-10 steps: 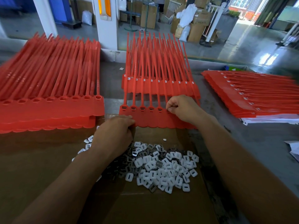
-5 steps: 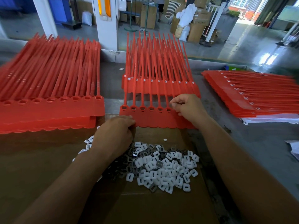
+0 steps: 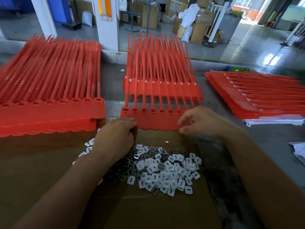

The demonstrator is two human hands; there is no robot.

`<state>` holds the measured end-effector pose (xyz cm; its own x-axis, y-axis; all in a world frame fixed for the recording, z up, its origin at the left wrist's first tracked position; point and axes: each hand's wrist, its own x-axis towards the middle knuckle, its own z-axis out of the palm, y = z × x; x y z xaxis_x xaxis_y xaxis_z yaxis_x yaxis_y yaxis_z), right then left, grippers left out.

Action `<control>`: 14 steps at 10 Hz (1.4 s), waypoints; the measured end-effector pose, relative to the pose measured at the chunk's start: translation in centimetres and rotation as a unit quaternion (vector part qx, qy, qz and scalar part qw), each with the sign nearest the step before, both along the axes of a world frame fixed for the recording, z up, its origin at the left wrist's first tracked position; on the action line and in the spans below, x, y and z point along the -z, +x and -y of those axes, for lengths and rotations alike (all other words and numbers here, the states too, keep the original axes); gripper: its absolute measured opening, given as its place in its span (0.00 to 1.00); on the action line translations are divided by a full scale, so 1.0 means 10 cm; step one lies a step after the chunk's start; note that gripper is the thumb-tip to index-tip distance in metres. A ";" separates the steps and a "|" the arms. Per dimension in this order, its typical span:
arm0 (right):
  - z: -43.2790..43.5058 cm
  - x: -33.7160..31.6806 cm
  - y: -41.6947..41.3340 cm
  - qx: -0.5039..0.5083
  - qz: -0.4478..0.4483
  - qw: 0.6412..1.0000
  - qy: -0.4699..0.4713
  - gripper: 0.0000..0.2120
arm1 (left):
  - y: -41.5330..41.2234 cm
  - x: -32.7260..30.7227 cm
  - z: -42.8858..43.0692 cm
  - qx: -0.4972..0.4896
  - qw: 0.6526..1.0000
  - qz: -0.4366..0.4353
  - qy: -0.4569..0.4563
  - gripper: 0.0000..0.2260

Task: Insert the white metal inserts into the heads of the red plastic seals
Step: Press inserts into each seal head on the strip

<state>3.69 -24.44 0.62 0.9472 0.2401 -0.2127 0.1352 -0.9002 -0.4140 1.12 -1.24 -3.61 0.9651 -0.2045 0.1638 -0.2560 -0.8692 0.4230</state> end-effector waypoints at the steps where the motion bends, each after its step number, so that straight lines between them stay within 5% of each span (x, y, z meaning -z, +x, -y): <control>1: -0.05 0.01 -0.08 -0.055 -0.064 0.996 0.018 0.09 | 0.00 0.00 0.00 0.000 1.000 -0.002 0.002 0.19; 5: -0.23 0.03 -0.22 -0.120 -0.093 0.988 -0.021 0.10 | 0.00 0.00 0.00 -0.004 1.000 -0.005 0.001 0.20; 9: -0.10 0.00 -0.18 -0.040 -0.078 0.988 0.126 0.08 | 0.00 0.00 0.00 -0.005 1.000 -0.005 -0.001 0.20; 14: 0.00 0.14 0.18 0.157 0.123 0.960 0.194 0.10 | 0.00 0.00 0.00 -0.004 1.000 -0.009 -0.002 0.20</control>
